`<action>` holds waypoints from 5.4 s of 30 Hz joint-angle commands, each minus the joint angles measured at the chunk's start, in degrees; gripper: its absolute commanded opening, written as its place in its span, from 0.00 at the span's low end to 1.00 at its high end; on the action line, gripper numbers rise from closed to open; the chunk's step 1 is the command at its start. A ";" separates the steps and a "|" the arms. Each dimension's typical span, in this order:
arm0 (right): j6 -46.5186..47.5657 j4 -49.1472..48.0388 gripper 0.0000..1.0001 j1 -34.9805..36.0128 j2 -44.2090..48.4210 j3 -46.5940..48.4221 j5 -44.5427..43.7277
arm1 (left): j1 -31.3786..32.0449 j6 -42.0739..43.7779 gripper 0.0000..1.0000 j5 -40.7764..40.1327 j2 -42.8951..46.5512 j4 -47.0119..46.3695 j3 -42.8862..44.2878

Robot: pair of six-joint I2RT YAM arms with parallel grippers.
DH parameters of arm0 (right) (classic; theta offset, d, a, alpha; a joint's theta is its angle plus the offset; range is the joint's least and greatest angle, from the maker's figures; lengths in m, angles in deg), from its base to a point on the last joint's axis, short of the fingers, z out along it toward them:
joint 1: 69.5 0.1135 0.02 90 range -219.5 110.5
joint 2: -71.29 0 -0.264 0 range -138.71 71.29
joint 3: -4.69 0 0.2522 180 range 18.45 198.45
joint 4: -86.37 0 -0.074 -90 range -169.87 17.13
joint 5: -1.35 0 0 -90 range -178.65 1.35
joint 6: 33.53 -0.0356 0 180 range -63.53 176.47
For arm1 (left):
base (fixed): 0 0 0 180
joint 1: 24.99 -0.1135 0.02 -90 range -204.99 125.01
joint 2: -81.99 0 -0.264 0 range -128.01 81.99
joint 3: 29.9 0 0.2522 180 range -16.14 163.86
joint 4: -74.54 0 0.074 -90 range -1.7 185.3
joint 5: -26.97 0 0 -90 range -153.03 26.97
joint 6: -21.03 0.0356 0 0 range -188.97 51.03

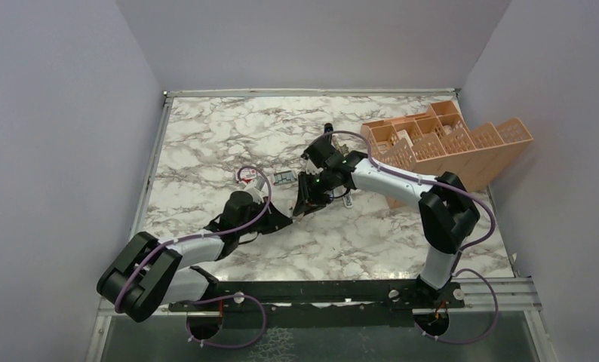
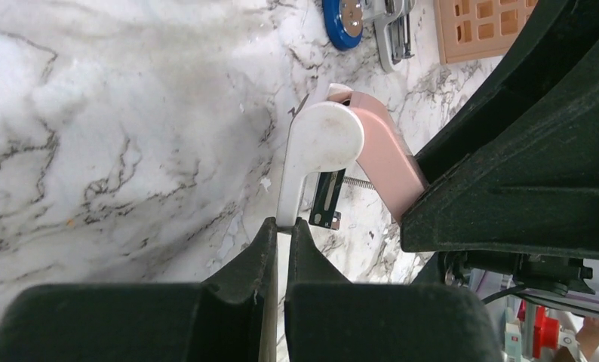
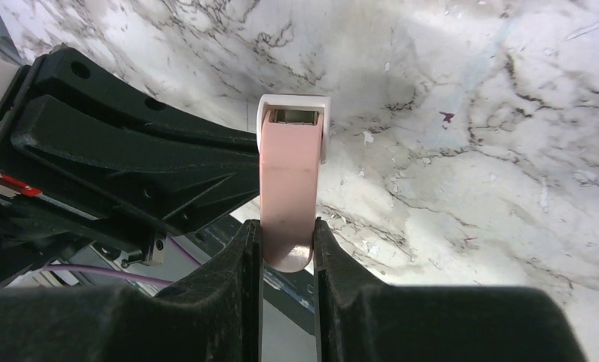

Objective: Load the staples into the stapler

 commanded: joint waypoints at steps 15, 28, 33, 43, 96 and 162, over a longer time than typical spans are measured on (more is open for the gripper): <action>7.37 1.58 0.29 -4.91 -2.39 6.01 -1.48 | -0.25 6.17 0.00 0.13 -6.08 8.14 2.32; 7.35 -6.96 0.56 -4.83 -3.15 0.80 3.17 | -0.13 6.41 0.00 0.92 -7.27 7.97 2.64; 5.07 -11.02 0.63 -3.59 -3.13 -1.98 3.54 | -0.14 6.02 0.00 0.89 -7.66 7.92 2.91; -1.06 -18.82 0.62 -0.63 -5.01 -6.46 -3.79 | -0.13 5.67 0.00 0.90 -7.75 7.96 2.96; 6.92 4.16 0.33 -1.66 -17.42 17.48 -36.46 | -0.83 3.97 0.69 -19.80 13.53 35.38 9.25; 32.00 -8.87 0.43 -1.17 -30.91 38.62 -29.66 | -1.80 11.96 0.92 -36.86 15.72 63.56 46.41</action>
